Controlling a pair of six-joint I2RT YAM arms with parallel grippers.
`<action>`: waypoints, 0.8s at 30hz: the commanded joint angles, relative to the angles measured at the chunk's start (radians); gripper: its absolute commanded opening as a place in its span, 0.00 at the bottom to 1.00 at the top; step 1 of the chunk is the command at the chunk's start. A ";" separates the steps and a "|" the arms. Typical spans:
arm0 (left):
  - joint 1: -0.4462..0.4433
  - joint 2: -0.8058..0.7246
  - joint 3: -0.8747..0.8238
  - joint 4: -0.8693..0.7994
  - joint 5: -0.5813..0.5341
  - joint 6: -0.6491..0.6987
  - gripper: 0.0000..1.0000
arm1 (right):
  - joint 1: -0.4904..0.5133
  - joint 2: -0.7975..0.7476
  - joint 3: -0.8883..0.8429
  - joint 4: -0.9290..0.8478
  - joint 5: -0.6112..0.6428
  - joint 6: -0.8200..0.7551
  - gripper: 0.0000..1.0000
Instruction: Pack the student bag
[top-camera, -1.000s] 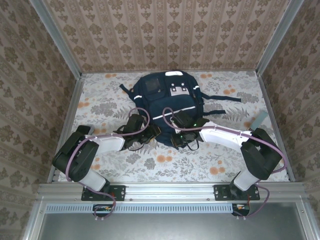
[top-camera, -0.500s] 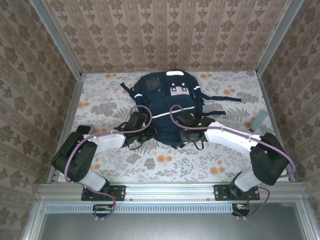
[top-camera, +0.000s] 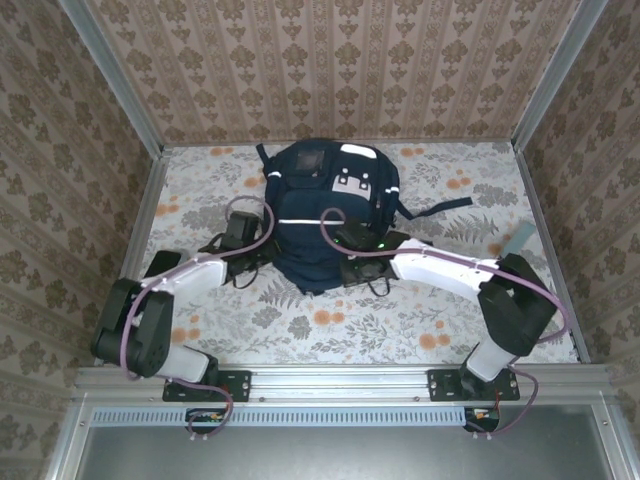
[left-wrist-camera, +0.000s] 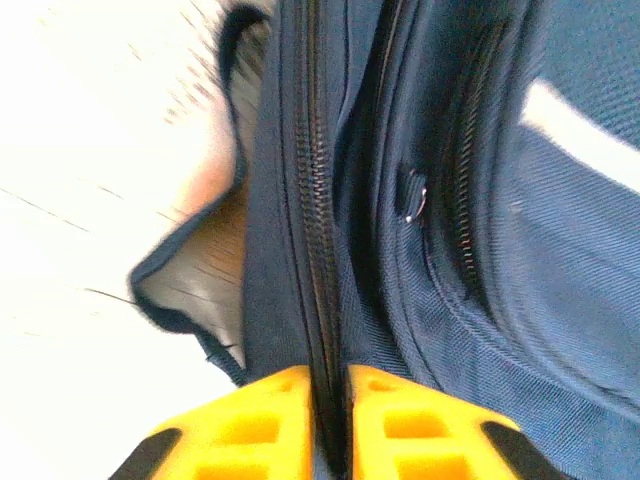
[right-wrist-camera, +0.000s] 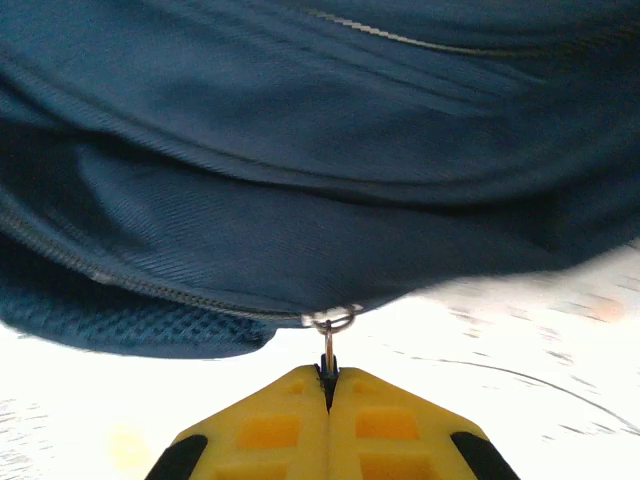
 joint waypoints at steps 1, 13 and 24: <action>0.048 -0.117 -0.033 -0.136 -0.096 0.035 0.35 | 0.040 0.057 0.058 0.098 -0.121 -0.003 0.00; -0.023 -0.305 -0.228 0.061 0.203 -0.280 0.58 | 0.046 0.099 0.065 0.232 -0.288 0.015 0.00; -0.113 -0.216 -0.195 0.169 0.198 -0.314 0.57 | 0.048 0.053 -0.006 0.248 -0.307 0.026 0.00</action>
